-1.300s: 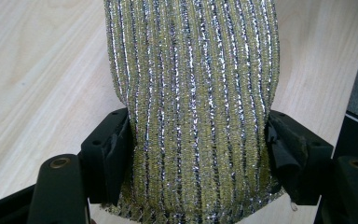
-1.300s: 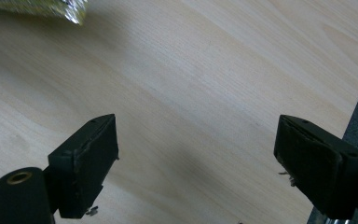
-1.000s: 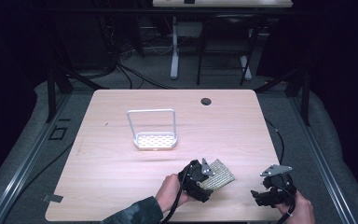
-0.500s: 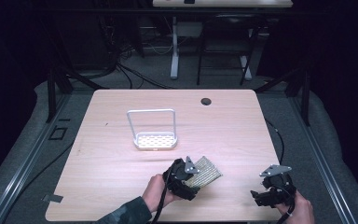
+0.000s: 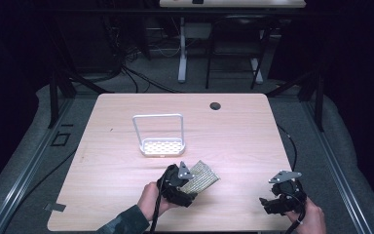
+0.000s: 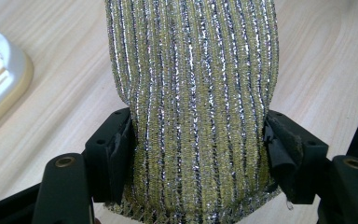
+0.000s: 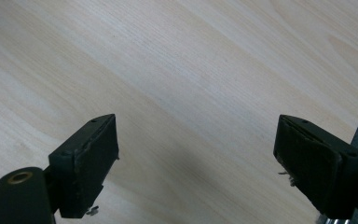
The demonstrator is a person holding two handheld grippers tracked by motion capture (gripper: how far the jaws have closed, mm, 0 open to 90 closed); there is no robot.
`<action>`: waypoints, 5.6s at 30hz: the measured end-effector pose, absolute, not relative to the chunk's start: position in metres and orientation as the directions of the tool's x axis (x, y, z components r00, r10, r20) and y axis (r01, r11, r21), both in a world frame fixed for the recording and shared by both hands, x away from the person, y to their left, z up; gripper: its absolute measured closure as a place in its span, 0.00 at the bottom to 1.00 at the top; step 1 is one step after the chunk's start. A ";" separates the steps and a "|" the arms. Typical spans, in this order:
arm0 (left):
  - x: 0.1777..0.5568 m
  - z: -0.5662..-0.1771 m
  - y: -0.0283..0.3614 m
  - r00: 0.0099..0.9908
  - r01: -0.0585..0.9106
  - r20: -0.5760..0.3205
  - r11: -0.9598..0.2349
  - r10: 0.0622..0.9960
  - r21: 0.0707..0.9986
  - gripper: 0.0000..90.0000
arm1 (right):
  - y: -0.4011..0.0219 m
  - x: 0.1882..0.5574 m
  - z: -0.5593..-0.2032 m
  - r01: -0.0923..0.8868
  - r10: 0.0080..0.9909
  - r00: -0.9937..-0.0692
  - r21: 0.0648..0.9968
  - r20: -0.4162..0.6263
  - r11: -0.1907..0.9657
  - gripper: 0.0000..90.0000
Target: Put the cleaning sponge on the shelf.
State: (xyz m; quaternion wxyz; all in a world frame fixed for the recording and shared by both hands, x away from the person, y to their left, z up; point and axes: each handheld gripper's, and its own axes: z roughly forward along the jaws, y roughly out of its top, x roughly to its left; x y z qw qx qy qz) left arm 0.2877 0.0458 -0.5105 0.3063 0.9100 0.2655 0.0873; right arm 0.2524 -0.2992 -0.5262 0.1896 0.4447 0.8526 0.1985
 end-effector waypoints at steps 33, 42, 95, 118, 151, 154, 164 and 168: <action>0.307 -0.507 0.086 0.749 0.489 0.058 -0.610 0.660 0.623 0.35 | -0.297 0.254 -0.526 0.670 0.827 -0.542 0.517 -0.149 0.533 0.15; 0.311 -0.509 0.095 0.722 0.515 0.062 -0.594 0.689 0.618 0.35 | -0.297 0.253 -0.525 0.665 0.823 -0.545 0.515 -0.160 0.541 0.15; 0.376 -0.521 0.134 0.532 0.613 0.092 -0.458 0.842 0.644 0.36 | -0.299 0.250 -0.526 0.670 0.820 -0.548 0.501 -0.163 0.548 0.15; 0.416 -0.535 0.118 0.525 0.626 0.090 -0.456 0.846 0.633 0.35 | -0.294 0.253 -0.526 0.657 0.809 -0.562 0.502 -0.170 0.562 0.15; 0.428 -0.551 0.114 0.528 0.681 0.064 -0.467 0.847 0.564 0.26 | -0.287 0.249 -0.526 0.630 0.788 -0.587 0.507 -0.185 0.589 0.15; 0.427 -0.550 0.114 0.532 0.680 0.065 -0.471 0.844 0.562 0.24 | -0.288 0.250 -0.526 0.632 0.789 -0.587 0.506 -0.183 0.587 0.15; 0.428 -0.548 0.114 0.530 0.681 0.064 -0.469 0.846 0.562 0.15 | -0.288 0.250 -0.527 0.631 0.784 -0.594 0.500 -0.180 0.593 0.15; 0.428 -0.547 0.114 0.525 0.684 0.058 -0.461 0.849 0.564 0.12 | -0.288 0.250 -0.529 0.638 0.784 -0.595 0.488 -0.179 0.596 0.15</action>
